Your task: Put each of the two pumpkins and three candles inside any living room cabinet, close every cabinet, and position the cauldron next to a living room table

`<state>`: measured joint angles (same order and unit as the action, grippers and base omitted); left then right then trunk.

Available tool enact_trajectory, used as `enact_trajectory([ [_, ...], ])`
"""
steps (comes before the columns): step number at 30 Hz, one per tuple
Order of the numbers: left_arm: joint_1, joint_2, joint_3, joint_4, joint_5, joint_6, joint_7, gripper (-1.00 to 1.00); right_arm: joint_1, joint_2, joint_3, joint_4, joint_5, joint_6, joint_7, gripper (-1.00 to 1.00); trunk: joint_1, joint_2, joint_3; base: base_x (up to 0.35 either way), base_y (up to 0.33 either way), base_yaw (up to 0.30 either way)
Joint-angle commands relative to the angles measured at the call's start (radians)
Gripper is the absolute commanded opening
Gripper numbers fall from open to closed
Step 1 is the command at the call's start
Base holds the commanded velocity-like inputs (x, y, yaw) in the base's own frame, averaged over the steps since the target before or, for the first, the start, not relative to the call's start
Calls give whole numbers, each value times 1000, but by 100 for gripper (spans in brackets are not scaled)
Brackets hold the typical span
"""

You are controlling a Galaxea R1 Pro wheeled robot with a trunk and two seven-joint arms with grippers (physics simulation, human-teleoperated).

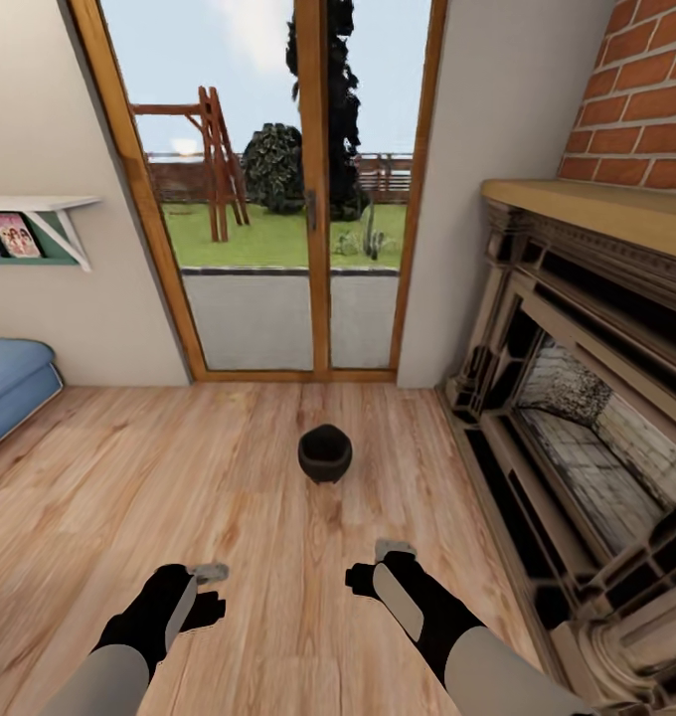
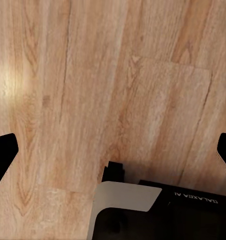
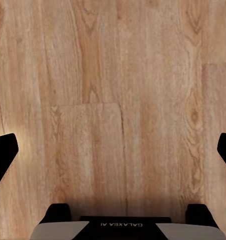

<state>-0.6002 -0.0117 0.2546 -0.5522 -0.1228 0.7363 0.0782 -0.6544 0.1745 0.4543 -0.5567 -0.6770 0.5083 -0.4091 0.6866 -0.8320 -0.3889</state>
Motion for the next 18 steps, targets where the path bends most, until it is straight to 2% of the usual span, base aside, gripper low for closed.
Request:
enact_trajectory([
  [1, 0, 0, 0, 0, 0, 0, 0, 100, 0, 0, 0, 0, 0, 0, 0, 100, 0, 0, 0, 331, 0, -175],
  [6, -1, 10, 0, 0, 2, 0, -1, 100, 0, 0, -1, 0, 0, 0, 0, 100, 0, 0, 0, 331, 0, -194],
  [18, 0, 13, 0, 0, 3, 0, -2, 100, 0, 0, 0, 0, 0, -1, 0, 100, 0, 0, 0, 331, 0, -14],
])
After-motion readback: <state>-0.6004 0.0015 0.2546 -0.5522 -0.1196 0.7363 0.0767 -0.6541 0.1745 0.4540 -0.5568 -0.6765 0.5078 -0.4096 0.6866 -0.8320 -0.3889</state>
